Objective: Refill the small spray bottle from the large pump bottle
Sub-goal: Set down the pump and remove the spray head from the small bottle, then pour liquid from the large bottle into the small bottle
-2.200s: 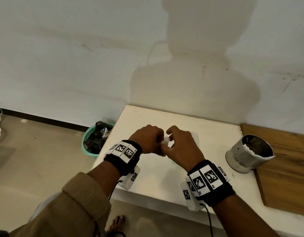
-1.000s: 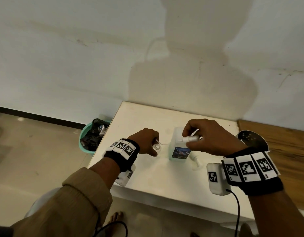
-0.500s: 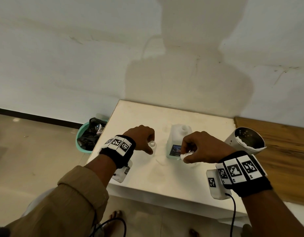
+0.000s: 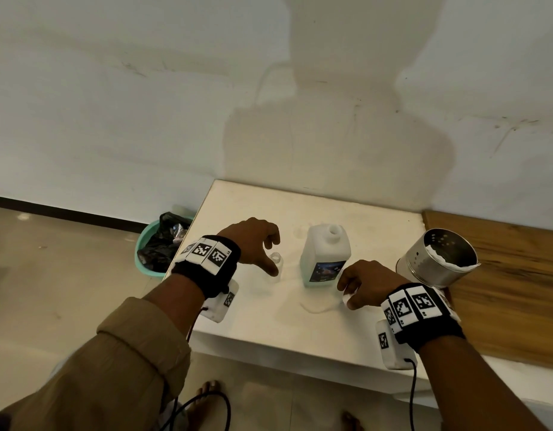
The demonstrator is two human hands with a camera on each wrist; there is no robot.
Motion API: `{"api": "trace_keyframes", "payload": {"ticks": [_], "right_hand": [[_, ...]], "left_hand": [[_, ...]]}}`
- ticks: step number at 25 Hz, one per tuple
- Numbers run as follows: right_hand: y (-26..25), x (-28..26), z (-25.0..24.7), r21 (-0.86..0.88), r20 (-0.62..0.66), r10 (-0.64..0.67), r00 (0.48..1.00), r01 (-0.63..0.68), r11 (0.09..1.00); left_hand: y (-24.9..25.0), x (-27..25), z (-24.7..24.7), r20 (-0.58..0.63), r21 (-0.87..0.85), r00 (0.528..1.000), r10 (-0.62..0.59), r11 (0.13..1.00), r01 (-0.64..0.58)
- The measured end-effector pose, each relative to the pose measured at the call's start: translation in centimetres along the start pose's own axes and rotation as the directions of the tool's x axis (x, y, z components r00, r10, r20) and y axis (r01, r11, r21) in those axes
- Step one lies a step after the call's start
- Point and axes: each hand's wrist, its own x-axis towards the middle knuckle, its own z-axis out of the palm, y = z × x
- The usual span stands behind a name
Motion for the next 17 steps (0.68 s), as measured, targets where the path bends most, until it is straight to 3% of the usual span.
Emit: {"api": "trace_keyframes", "payload": {"ticks": [4, 8, 13, 17], "right_hand": [[0.2, 0.6, 0.6, -0.037, -0.015, 0.018, 1.0, -0.018, 0.999], [0.1, 1.0, 1.0, -0.05, -0.031, 0.03, 0.999, -0.031, 0.998], [0.3, 1.0, 0.1, -0.02, -0.054, 0.051, 0.997, -0.052, 0.998], [0.7, 0.6, -1.3, -0.023, -0.156, 0.049, 0.986, -0.054, 0.998]], "left_hand": [[-0.7, 0.0, -2.6, -0.141, -0.17, 0.99, -0.019, 0.985, -0.006], [-1.6, 2.3, -2.9, -0.305, -0.201, 0.951, -0.059, 0.98, -0.004], [-0.6, 6.1, -1.7, -0.309, -0.141, 0.951, 0.008, 0.989, -0.054], [-0.2, 8.6, -1.2, -0.249, -0.049, 0.967, 0.059, 0.996, -0.074]]}}
